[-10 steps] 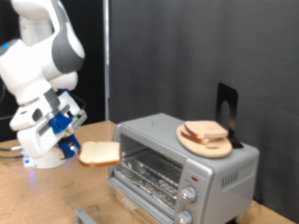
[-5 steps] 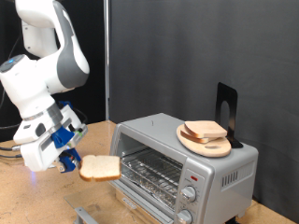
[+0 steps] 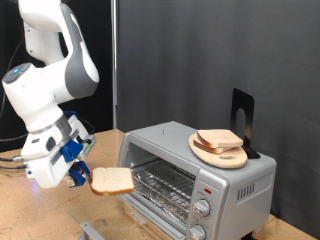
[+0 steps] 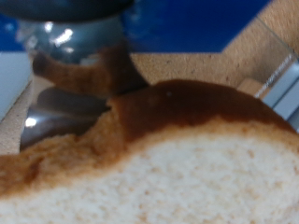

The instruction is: Make a piece of toast with the oven

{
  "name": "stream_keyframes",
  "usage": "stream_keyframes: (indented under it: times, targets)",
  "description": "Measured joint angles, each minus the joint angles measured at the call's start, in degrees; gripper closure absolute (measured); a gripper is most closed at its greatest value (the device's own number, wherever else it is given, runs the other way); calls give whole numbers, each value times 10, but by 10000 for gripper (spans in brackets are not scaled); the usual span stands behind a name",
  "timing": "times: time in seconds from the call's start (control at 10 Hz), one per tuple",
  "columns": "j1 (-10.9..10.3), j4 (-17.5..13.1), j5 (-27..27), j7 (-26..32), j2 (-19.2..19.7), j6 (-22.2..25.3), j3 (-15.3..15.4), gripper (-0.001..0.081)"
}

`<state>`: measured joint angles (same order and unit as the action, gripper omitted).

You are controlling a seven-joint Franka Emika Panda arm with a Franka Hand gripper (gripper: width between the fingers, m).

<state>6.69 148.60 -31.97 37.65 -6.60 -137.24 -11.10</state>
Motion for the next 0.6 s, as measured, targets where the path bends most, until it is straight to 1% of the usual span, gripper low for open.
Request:
stream_keyframes:
  times: [0.1, 0.2, 0.4, 0.6]
  targets:
    - [-1, -10, 21, 6, 11, 0, 5, 415]
    - [-2, -20, 27, 16, 23, -6, 11, 415]
    - [-7, -40, 26, 27, 44, -15, 23, 415]
    - [-13, -54, 24, 27, 55, -15, 37, 415]
